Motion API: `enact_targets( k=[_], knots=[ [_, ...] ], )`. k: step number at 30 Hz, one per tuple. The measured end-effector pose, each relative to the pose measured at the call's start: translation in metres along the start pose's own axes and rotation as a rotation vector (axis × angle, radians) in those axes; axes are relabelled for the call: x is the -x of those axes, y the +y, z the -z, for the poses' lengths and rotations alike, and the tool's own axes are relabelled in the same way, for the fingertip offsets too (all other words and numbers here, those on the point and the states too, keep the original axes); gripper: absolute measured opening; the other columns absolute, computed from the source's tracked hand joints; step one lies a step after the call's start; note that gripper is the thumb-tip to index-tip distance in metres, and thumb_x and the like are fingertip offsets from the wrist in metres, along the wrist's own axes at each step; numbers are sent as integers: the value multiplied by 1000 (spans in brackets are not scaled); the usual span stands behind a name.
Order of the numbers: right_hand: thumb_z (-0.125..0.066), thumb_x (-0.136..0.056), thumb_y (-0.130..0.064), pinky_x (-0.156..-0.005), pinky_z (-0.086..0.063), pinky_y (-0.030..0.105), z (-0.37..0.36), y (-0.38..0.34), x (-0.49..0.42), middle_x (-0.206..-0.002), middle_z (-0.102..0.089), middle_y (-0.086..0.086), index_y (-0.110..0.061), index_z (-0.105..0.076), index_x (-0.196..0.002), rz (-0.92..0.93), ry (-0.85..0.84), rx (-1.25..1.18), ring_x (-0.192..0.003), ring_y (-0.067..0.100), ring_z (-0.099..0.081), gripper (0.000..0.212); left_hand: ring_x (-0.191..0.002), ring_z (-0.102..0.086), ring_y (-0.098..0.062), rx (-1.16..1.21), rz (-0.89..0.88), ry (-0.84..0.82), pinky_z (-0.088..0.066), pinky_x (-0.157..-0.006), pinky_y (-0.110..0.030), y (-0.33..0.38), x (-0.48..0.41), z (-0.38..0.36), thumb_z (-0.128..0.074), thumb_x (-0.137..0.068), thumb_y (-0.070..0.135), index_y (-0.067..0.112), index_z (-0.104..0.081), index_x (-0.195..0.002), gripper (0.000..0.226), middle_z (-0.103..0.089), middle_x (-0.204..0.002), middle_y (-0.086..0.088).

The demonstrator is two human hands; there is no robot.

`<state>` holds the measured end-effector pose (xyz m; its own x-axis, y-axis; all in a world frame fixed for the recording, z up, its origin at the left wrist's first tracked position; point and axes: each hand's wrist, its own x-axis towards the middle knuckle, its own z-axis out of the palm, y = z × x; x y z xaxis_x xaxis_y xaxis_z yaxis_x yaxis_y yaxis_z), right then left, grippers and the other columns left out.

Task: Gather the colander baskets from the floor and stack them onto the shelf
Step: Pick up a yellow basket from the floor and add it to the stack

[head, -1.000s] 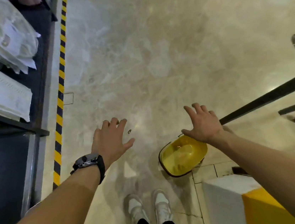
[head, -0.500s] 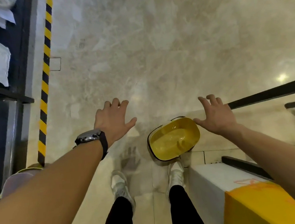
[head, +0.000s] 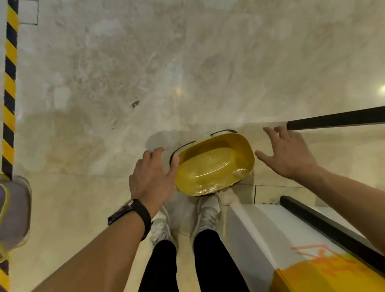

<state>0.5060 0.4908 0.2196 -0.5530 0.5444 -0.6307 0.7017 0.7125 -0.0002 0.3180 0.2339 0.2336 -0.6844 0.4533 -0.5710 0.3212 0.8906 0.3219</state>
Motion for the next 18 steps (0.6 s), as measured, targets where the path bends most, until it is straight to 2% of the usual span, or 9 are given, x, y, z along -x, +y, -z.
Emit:
enact_targets(
  k=[2,6,8,11,14,16,18],
  knots=[
    [-42,-95,-61,-106,-42,47,-32,3,-24,-153,-36,13,-19,-27,-153,-16,-16,-38,-139,33,-37,73,-122,-54,-26,80,71,-5,-47,-96,-46,-8,-14,-39,-35,-100,61,25,-44,-145,59,-53,-139,0],
    [-42,-98,-55,-110,-36,50,-104,4,-68,-155,-31,11,-20,-28,-152,-130,-18,-363,-142,32,-31,67,-124,-53,-28,294,305,0,-43,-104,-50,-34,-49,-116,-31,-98,67,26,-44,-145,63,-50,-141,-3],
    [-38,-99,-57,-113,-33,51,-136,4,-88,-156,-30,11,-20,-29,-152,-210,0,-498,-143,33,-31,66,-120,-56,-28,366,409,23,-44,-102,-47,-51,-66,-151,-29,-98,67,24,-48,-142,64,-51,-138,-5],
    [-34,-99,-58,-114,-36,53,-171,2,-109,-152,-34,10,-21,-33,-151,-299,-7,-733,-139,32,-38,63,-102,-56,-21,435,447,72,-43,-89,-35,-67,-76,-195,-28,-101,61,18,-54,-133,59,-57,-129,-7],
    [-32,-101,-54,-111,-40,51,-194,0,-121,-140,-47,6,-22,-42,-145,-341,16,-956,-128,27,-47,55,-101,-58,-26,579,473,140,-47,-90,-42,-68,-77,-230,-28,-105,52,12,-61,-119,54,-64,-116,-10],
    [-31,-102,-52,-108,-43,50,-201,-1,-126,-124,-56,-2,-27,-53,-132,-412,36,-1054,-119,23,-53,45,-101,-60,-31,683,536,187,-48,-92,-47,-63,-79,-244,-27,-105,52,13,-62,-105,53,-66,-107,-9],
    [-32,-101,-54,-100,-48,46,-205,0,-131,-103,-61,-8,-36,-60,-99,-473,30,-1105,-104,20,-59,33,-105,-60,-30,744,624,212,-47,-97,-46,-57,-82,-251,-25,-104,57,17,-62,-102,54,-65,-112,-7]
  ],
)
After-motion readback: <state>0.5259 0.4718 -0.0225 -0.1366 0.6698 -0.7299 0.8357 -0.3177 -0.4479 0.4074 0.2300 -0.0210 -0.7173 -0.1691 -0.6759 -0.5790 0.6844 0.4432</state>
